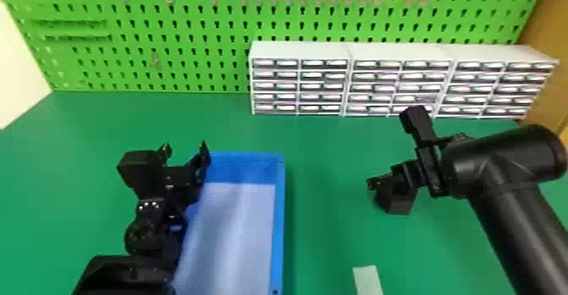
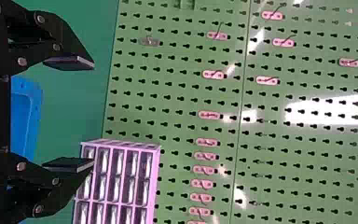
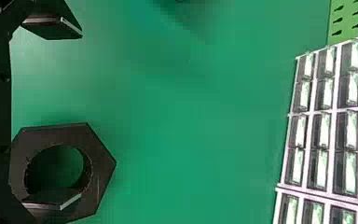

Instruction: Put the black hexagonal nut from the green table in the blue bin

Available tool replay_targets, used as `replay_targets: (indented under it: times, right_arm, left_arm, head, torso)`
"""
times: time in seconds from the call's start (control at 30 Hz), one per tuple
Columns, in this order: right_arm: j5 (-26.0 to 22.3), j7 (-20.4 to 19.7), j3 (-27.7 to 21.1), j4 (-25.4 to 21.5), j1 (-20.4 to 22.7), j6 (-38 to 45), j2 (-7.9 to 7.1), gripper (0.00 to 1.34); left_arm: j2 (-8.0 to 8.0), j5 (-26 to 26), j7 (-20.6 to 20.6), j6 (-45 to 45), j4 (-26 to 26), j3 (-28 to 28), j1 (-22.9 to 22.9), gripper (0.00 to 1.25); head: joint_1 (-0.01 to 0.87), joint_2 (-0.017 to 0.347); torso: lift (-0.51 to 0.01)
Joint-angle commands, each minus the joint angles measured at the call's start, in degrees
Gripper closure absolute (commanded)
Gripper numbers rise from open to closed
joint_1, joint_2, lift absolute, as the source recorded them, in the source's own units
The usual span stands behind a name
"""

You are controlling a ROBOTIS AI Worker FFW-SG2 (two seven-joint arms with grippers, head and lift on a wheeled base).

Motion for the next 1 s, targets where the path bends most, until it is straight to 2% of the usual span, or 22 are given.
replay_targets:
  times: [0.0,0.57,0.97]
  right_arm:
    - [0.3,0.0,-0.1,2.9,-0.7,-1.0,0.40,0.11]
    - [-0.2,0.1,0.9,10.1,-2.8,-4.2,1.19,0.11]
    - [-0.5,0.1,1.6,13.6,-3.4,-5.3,0.93,0.11]
  left_arm:
    - [-0.15,0.0,0.0,0.0,0.0,0.1,0.0,0.51]
    - [-0.15,0.0,0.0,0.0,0.0,0.0,-0.1,0.51]
    - [-0.15,0.0,0.0,0.0,0.0,0.2,-0.2,0.51]
  head:
    - [0.657,0.057]
    - [0.657,0.057]
    - [0.657,0.057]
  torso:
    - [-0.095]
    - [-0.095]
    - [-0.095]
